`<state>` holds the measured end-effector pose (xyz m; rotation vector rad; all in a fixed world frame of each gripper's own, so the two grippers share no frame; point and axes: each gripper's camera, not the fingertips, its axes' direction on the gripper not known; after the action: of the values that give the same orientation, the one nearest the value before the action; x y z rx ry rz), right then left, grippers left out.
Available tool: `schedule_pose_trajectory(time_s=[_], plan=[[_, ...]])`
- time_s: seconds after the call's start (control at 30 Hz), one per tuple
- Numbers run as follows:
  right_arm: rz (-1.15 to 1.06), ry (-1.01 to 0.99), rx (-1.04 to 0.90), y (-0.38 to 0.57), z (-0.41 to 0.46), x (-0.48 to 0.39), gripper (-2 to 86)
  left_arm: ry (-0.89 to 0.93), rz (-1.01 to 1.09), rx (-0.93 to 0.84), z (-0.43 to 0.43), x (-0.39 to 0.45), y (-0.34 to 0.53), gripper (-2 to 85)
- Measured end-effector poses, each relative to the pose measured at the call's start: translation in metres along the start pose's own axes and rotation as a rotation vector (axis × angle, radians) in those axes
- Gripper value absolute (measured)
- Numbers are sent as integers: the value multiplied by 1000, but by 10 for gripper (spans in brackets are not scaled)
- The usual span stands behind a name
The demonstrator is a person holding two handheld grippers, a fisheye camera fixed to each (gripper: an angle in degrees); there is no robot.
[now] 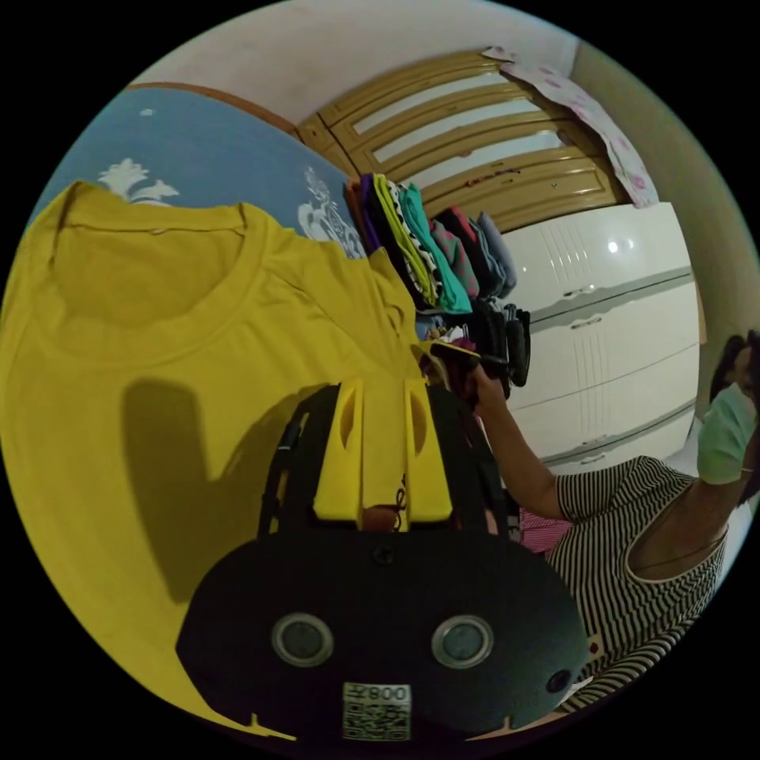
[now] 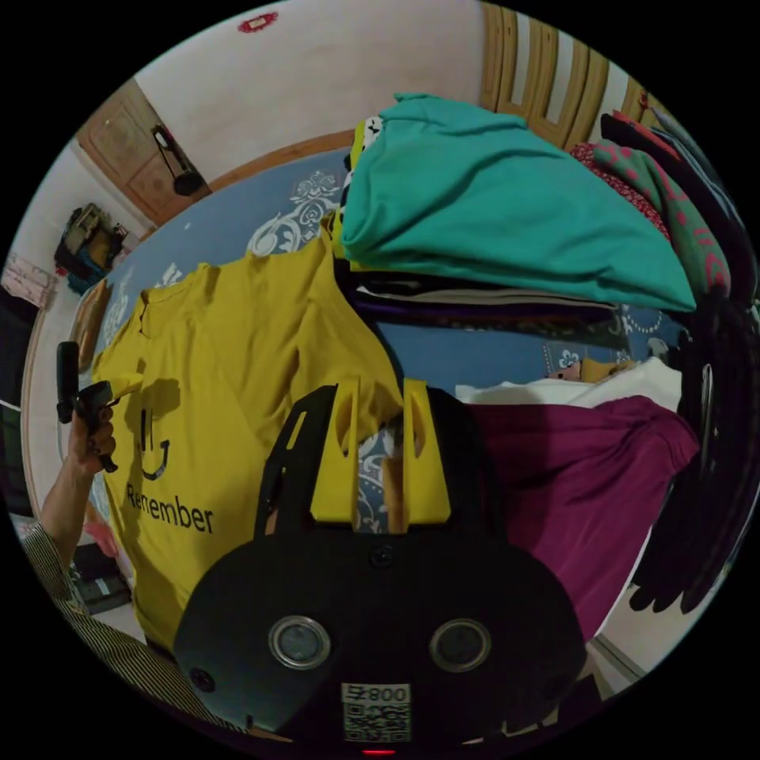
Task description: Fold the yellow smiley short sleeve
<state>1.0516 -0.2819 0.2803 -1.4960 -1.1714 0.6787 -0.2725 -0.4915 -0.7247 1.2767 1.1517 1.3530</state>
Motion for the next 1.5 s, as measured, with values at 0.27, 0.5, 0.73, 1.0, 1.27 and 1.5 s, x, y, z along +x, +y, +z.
schedule_pose_trajectory(time_s=[0.27, 0.5, 0.73, 1.0, 1.27, 1.5], plan=[[-17, 52, -93, -13, 21, 18, 89, -16, 61, -39, 101, -60, -47, 103], [-61, 92, -58, 0, 22, 25, 78, -101, 66, -35, 181, -102, -120, 115], [-71, 114, 3, 20, 27, 39, 53, -163, -22, -117, 254, -170, -161, 80], [-37, 25, 41, 41, 23, 70, 12, -55, -37, -26, 234, -209, -142, 20], [-99, -128, 227, 93, -26, 72, 7, 55, 3, 32, 150, -230, -109, 16], [-270, -275, 199, 109, -12, 38, 6, 54, -110, 22, 111, -272, -86, 19]])
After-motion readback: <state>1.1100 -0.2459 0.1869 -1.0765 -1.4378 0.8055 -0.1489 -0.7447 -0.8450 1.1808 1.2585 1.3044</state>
